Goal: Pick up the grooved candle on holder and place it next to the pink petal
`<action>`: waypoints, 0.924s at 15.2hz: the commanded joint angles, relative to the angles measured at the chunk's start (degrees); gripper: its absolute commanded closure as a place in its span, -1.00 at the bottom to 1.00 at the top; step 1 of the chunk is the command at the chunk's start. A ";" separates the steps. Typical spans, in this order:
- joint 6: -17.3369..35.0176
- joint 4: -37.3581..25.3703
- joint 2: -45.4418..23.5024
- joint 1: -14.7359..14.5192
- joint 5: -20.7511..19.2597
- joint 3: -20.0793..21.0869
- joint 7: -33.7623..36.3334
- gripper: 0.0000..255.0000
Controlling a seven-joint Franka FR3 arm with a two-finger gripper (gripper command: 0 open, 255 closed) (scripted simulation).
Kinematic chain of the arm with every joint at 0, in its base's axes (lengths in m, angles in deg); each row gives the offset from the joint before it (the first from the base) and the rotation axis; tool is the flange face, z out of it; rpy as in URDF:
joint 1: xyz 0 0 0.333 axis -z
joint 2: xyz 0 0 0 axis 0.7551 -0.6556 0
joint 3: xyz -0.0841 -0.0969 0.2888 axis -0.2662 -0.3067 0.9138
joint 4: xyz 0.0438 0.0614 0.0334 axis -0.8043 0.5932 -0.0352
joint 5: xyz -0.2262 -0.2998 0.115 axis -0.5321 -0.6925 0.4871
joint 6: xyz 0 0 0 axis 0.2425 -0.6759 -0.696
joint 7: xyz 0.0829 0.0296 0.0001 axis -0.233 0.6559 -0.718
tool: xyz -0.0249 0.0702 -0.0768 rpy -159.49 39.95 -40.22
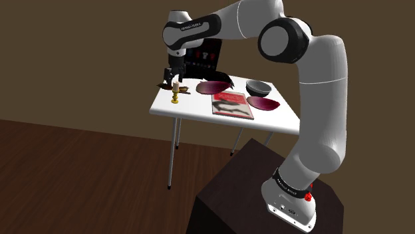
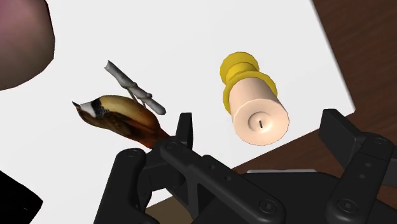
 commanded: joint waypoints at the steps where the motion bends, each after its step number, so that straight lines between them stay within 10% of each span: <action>1: 1.23 1.01 -0.20 0.02 0.00 -0.01 -0.02 -1.00; 8: 1.21 0.99 -0.21 0.02 0.00 -0.01 -0.02 -1.00; 9: 1.21 0.99 -0.21 0.02 0.00 -0.01 -0.02 1.00; 14: 1.21 0.98 -0.21 0.02 0.00 -0.01 -0.02 1.00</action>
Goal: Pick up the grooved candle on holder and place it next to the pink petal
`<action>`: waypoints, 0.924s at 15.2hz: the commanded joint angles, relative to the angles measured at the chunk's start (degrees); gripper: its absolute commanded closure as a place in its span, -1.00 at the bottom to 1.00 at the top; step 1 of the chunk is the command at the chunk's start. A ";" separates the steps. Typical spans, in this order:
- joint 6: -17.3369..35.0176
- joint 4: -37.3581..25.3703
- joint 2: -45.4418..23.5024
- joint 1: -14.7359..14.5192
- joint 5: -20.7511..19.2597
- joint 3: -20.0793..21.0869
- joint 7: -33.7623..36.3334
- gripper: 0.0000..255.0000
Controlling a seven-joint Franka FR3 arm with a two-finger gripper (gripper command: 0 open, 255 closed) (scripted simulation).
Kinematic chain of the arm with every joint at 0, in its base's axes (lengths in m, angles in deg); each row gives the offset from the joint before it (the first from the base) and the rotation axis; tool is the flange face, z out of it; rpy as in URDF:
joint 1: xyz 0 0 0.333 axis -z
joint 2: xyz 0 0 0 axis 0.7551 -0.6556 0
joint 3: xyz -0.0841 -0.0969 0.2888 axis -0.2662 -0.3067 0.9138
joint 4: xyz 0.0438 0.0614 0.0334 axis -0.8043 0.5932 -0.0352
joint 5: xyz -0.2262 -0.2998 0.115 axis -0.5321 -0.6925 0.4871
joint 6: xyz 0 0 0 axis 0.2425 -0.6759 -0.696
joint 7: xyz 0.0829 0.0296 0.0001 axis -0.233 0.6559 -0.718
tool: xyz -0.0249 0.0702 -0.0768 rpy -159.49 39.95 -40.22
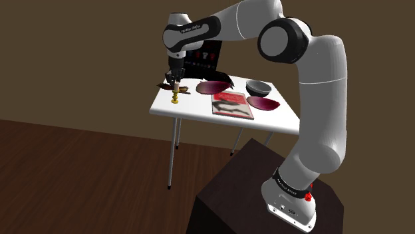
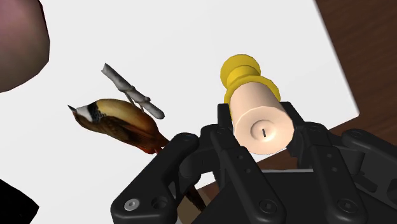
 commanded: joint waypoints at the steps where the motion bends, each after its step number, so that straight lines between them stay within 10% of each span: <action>1: 0.00 0.00 -0.01 0.01 -0.01 -0.01 0.00 1.00; 14: -6.65 -4.66 1.98 0.01 -0.07 -0.06 -0.03 1.00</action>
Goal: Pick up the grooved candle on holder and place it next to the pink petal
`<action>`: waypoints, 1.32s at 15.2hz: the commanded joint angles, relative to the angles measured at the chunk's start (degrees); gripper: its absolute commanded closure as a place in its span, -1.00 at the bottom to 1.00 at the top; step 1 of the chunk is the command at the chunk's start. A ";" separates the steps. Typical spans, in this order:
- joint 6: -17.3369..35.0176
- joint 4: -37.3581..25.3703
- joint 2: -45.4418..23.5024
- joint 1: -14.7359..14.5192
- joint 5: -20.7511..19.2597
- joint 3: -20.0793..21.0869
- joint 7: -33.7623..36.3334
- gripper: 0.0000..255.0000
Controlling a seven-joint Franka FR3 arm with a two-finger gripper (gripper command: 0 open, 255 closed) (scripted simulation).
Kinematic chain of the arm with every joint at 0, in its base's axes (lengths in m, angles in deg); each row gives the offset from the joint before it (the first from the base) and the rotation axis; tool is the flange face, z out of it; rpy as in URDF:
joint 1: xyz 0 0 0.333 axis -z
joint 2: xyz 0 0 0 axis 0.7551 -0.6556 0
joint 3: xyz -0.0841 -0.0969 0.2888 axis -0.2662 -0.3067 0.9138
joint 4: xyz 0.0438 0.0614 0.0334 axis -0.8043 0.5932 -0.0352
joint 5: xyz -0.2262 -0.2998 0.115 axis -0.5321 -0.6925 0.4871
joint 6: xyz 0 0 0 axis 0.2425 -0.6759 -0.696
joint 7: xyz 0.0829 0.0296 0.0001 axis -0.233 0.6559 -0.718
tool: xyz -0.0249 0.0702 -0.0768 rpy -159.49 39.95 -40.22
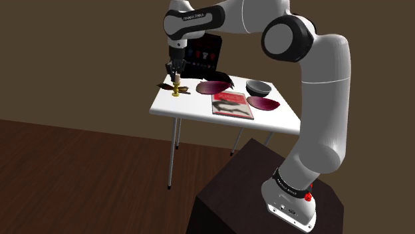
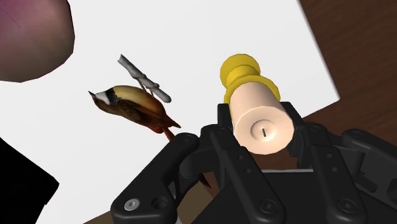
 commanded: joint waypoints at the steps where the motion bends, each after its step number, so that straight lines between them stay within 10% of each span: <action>1: -1.60 -1.39 0.17 0.00 -0.01 -0.01 0.01 1.00; 20: -16.56 -16.85 -0.32 0.14 0.02 -0.04 -0.13 1.00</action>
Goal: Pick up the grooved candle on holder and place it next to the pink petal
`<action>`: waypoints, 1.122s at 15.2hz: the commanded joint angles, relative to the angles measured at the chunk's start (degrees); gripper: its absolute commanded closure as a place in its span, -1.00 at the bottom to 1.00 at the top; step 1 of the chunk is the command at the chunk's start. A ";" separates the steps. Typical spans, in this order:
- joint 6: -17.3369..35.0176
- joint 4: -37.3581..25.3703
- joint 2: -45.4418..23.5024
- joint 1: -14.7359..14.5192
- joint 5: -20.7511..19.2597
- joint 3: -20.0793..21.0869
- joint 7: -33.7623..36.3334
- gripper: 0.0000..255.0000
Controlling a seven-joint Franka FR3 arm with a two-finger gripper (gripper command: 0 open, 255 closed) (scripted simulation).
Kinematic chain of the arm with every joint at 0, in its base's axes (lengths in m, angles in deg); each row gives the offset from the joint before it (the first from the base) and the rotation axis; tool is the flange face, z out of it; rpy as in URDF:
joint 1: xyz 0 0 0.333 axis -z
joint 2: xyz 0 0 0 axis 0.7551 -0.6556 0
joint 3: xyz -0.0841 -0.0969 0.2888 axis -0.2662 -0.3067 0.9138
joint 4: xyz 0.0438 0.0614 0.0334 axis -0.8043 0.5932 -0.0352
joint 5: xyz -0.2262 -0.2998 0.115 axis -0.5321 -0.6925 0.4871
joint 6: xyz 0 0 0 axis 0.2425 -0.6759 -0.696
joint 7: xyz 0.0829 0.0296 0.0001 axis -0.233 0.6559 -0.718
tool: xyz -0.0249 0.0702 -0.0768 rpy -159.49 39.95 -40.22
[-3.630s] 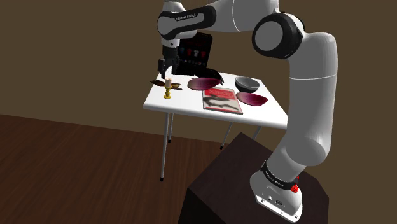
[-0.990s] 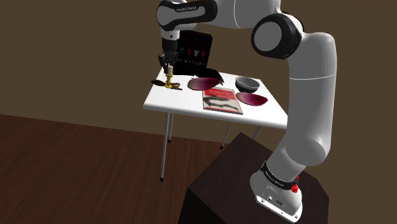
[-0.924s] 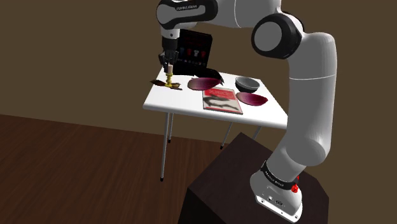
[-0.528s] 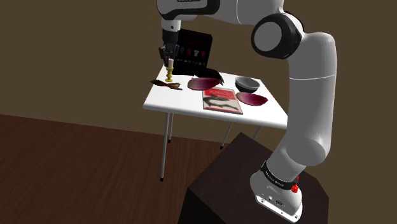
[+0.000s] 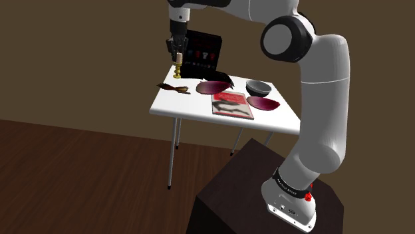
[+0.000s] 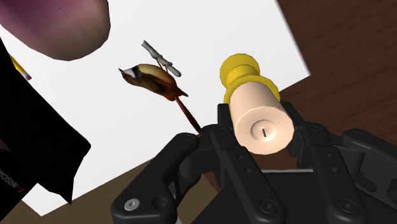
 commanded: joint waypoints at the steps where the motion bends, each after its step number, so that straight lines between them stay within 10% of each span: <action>1: -1.61 -1.76 -0.17 -0.02 0.00 0.01 0.03 1.00; 8: -7.74 -10.15 -2.43 0.12 0.08 0.01 -0.03 1.00; 17: 2.88 22.42 19.62 4.16 -0.49 -2.34 -6.67 1.00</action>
